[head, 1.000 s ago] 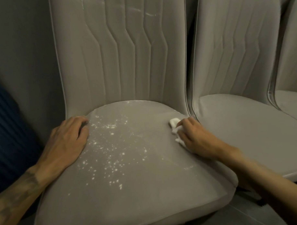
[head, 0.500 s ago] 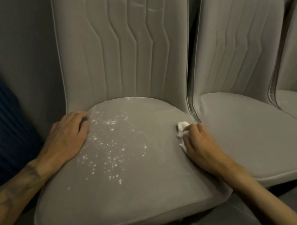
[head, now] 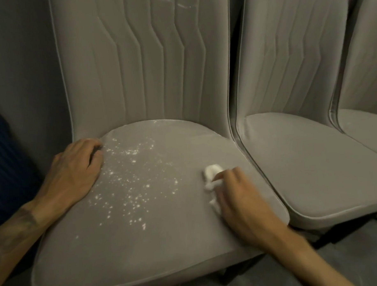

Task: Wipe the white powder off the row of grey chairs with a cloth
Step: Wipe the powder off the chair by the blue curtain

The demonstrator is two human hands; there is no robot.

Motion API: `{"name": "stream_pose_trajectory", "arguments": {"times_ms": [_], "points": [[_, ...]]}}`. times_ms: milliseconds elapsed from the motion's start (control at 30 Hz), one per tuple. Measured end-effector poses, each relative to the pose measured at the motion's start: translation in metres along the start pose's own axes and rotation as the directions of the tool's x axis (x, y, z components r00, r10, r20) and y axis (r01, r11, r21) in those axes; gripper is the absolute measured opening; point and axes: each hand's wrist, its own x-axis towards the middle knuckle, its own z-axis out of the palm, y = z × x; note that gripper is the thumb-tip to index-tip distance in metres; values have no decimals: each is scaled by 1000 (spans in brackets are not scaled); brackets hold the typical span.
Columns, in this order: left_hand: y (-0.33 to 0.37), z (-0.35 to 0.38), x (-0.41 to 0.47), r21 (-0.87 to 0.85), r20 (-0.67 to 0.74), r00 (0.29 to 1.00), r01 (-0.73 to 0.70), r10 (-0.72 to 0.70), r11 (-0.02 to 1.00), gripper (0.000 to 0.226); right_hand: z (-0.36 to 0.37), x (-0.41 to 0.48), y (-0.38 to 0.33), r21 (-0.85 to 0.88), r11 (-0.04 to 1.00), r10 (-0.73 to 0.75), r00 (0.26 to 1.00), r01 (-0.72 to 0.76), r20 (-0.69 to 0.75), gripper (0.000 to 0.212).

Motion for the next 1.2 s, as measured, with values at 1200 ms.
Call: {"name": "stream_pose_trajectory", "arguments": {"times_ms": [1200], "points": [[-1,6,-1,16,-73,997,5,-4,1000,23,41,120,20,-142,983,135,983,-117,124,28]]}}
